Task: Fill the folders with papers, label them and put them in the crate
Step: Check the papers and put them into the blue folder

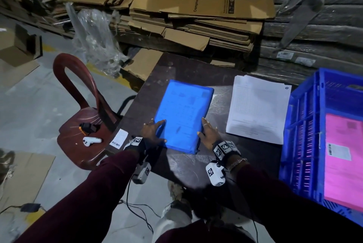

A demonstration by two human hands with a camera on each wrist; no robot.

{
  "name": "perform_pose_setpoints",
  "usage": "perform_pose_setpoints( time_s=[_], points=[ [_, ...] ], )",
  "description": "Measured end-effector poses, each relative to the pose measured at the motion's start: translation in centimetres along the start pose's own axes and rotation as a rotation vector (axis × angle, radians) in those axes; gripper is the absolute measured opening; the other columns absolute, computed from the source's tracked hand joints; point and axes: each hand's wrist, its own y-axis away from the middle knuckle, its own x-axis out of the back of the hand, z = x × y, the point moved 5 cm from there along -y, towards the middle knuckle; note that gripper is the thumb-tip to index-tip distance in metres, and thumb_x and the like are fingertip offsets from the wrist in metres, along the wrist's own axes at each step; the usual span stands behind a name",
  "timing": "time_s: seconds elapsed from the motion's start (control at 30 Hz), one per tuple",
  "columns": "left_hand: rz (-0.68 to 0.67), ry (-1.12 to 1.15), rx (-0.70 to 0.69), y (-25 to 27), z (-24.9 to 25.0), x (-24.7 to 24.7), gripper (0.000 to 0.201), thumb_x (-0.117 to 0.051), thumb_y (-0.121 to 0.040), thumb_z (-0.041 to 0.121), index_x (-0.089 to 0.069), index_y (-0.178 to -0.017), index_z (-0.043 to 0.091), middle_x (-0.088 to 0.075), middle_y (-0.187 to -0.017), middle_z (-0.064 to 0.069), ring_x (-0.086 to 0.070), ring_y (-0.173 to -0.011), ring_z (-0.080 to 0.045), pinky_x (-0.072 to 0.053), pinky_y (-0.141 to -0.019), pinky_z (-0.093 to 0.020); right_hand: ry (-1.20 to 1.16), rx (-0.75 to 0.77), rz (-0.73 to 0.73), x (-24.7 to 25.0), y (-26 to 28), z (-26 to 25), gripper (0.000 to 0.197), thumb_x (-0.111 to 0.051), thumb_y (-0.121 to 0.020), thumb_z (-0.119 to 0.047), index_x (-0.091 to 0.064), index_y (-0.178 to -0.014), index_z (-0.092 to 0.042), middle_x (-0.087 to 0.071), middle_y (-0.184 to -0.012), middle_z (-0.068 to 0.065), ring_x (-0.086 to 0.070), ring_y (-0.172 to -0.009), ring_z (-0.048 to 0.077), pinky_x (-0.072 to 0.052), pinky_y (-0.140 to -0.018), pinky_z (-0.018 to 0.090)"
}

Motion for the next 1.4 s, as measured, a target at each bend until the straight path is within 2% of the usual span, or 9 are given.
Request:
perform_pose_setpoints(
  time_s=[0.13,0.23,0.43,0.57,0.67,0.9,1.03,1.17,1.4],
  points=[
    [-0.016,-0.052,0.014,-0.3,-0.1,0.6,0.101,-0.084,-0.069,0.037,-0.028,-0.152,0.027,-0.034,-0.151,-0.026,-0.038,-0.136,-0.040,-0.031,-0.111,-0.040,-0.165,-0.038,0.146,2.4,-0.8,0.5,0.071,-0.057,-0.089,-0.036,-0.026,-0.151,-0.022,-0.041,-0.152,0.007,-0.039,-0.139,0.029,-0.035,-0.112,0.049],
    [-0.025,-0.043,0.007,-0.4,-0.2,0.5,0.103,-0.086,-0.069,0.029,-0.026,-0.153,0.027,-0.025,-0.155,-0.027,-0.034,-0.140,-0.038,-0.030,-0.115,-0.040,-0.259,-0.059,0.136,3.5,-2.5,0.5,0.063,-0.060,-0.081,-0.030,-0.037,-0.140,-0.033,-0.052,-0.143,-0.002,-0.050,-0.129,0.028,-0.040,-0.108,0.050],
    [-0.019,-0.015,-0.024,-0.5,-0.7,0.6,0.109,-0.084,-0.072,0.028,-0.013,-0.155,0.031,-0.019,-0.157,-0.025,-0.037,-0.136,-0.043,-0.035,-0.109,-0.041,-0.227,-0.041,0.024,1.0,-7.1,3.0,0.094,-0.054,-0.069,-0.038,-0.005,-0.146,-0.060,-0.038,-0.154,-0.014,-0.037,-0.142,0.027,-0.038,-0.111,0.050],
    [-0.007,-0.015,-0.038,-0.3,0.4,1.0,0.108,-0.082,-0.075,0.030,-0.009,-0.156,0.022,-0.013,-0.159,-0.024,-0.024,-0.144,-0.039,-0.024,-0.116,-0.045,-0.230,0.024,0.057,3.0,-3.4,0.7,0.083,-0.055,-0.073,-0.029,-0.026,-0.151,-0.036,-0.047,-0.147,-0.007,-0.046,-0.134,0.016,-0.040,-0.111,0.044],
    [0.029,-0.112,-0.153,-0.5,3.3,1.9,0.094,-0.074,-0.083,0.033,-0.015,-0.155,0.026,-0.015,-0.160,-0.018,-0.018,-0.147,-0.033,-0.020,-0.116,-0.050,-0.301,-0.014,0.178,5.7,1.3,-1.8,0.066,-0.055,-0.083,-0.012,-0.039,-0.147,-0.014,-0.050,-0.140,0.006,-0.054,-0.124,0.023,-0.046,-0.106,0.044],
    [0.090,-0.021,-0.503,-0.5,12.2,3.3,0.072,-0.073,-0.083,0.027,-0.041,-0.146,0.018,-0.041,-0.146,-0.016,-0.053,-0.123,-0.038,-0.046,-0.099,-0.045,-0.036,0.001,0.282,7.8,5.7,-0.4,0.067,-0.064,-0.080,-0.015,-0.045,-0.144,-0.014,-0.052,-0.139,0.012,-0.049,-0.129,0.027,-0.038,-0.107,0.028],
    [0.053,-0.017,-0.623,-0.6,16.2,2.9,0.070,-0.073,-0.082,0.027,-0.041,-0.144,0.015,-0.044,-0.140,-0.013,-0.053,-0.119,-0.037,-0.048,-0.093,-0.049,-0.066,-0.015,0.408,9.0,7.8,1.6,0.066,-0.069,-0.075,-0.017,-0.053,-0.139,-0.018,-0.058,-0.131,0.011,-0.055,-0.122,0.026,-0.045,-0.103,0.035],
    [0.064,-0.015,-0.718,-0.8,20.4,2.9,0.068,-0.070,-0.083,0.030,-0.041,-0.142,0.015,-0.044,-0.138,-0.013,-0.054,-0.113,-0.037,-0.048,-0.092,-0.046,-0.043,-0.019,0.591,11.7,10.6,2.9,0.065,-0.076,-0.070,-0.006,-0.057,-0.132,-0.001,-0.060,-0.124,0.019,-0.057,-0.117,0.036,-0.047,-0.100,0.047],
    [0.172,0.076,-0.667,-2.8,26.6,3.3,0.067,-0.072,-0.084,0.030,-0.042,-0.140,0.010,-0.047,-0.135,-0.013,-0.050,-0.119,-0.032,-0.043,-0.096,-0.038,-0.084,-0.213,0.710,19.3,11.5,7.6,0.060,-0.070,-0.083,-0.009,-0.050,-0.139,-0.006,-0.049,-0.137,0.015,-0.048,-0.126,0.029,-0.034,-0.106,0.033]
  ],
)
